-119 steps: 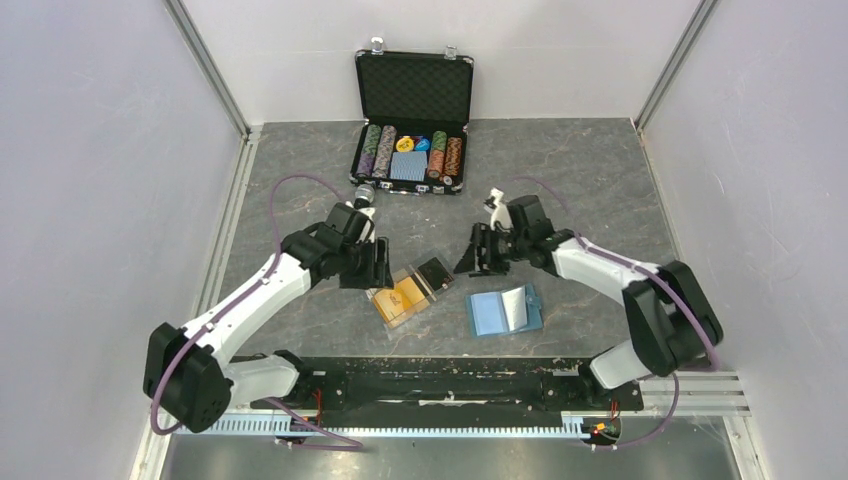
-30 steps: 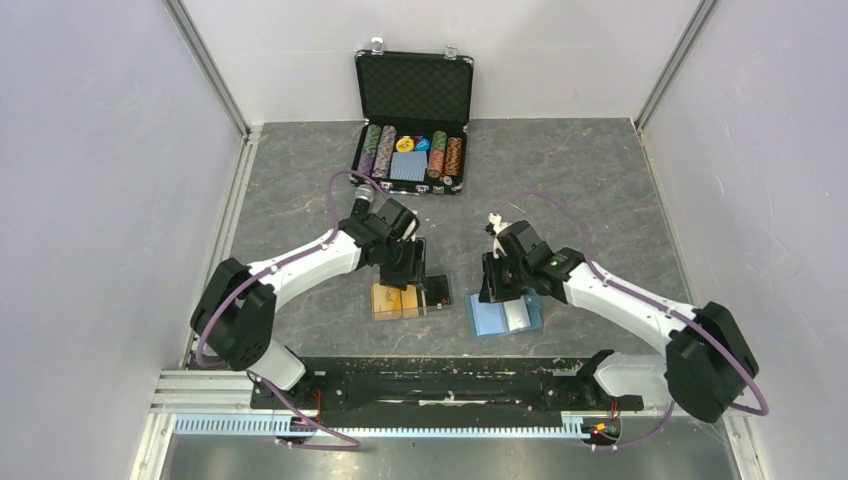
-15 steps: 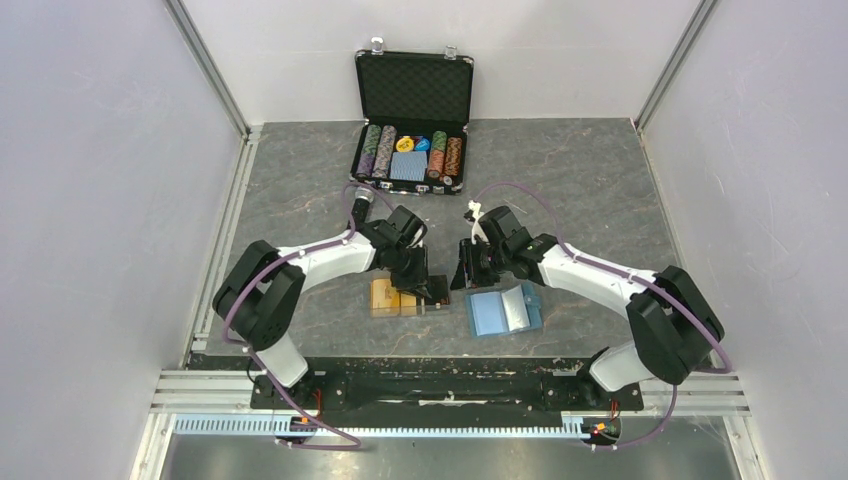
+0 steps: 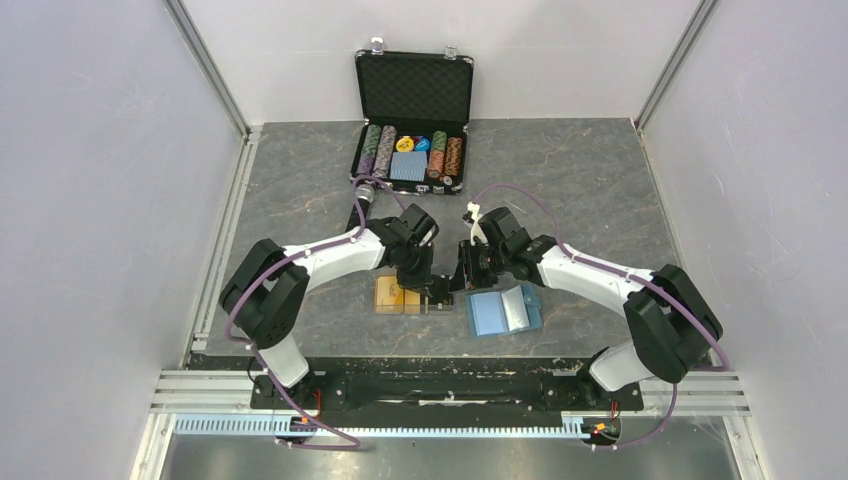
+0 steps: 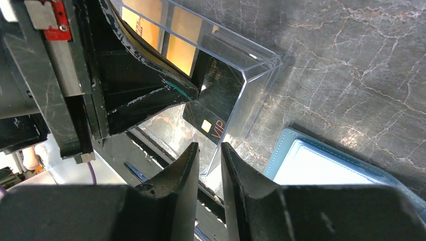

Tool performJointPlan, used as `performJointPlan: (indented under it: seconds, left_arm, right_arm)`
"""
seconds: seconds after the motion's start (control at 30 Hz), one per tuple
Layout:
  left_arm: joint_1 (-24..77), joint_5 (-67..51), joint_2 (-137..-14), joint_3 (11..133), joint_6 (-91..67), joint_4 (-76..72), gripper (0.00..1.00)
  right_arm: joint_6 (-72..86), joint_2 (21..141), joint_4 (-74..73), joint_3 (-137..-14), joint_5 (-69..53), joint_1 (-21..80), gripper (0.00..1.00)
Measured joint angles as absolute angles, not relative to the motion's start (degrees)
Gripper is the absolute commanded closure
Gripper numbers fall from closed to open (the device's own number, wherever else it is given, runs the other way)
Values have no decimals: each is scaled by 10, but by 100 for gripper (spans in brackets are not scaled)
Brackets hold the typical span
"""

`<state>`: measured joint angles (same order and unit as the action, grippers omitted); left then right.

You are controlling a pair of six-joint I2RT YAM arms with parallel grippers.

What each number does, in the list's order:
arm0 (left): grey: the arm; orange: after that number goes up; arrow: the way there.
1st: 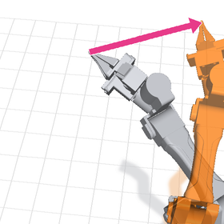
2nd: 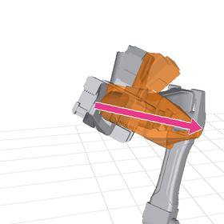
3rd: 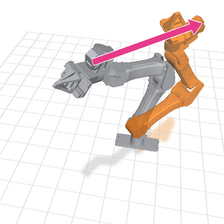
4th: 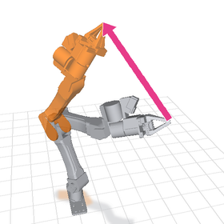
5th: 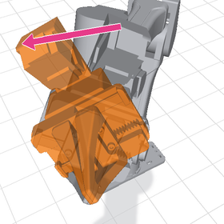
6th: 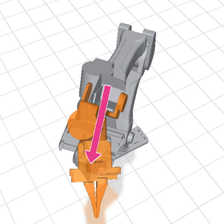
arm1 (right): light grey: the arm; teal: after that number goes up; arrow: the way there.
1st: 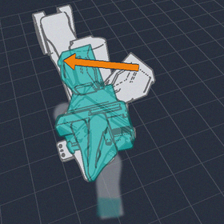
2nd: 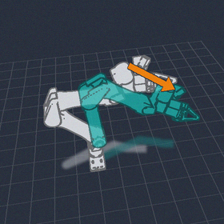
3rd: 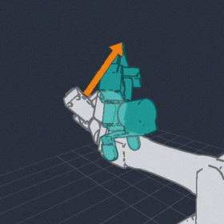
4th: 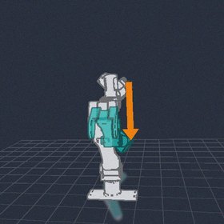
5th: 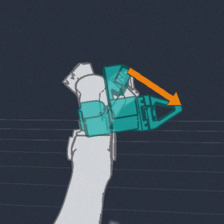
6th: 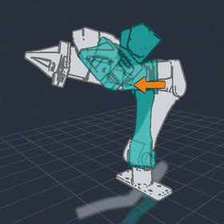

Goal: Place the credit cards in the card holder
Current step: Pick up the credit card from the storage box.

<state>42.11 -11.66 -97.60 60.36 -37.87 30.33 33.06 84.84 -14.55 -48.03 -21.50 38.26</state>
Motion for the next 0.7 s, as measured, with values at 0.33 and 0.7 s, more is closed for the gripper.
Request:
performJointPlan:
  seconds: [0.33,0.7]
  left_arm:
    - [449,-69,-987,639,-370,347,98]
    - [455,-72,-988,650,-368,353,95]
  right_arm:
    - [335,852,-139,-468,-223,384,76]
    - [334,852,-138,-461,-224,384,76]
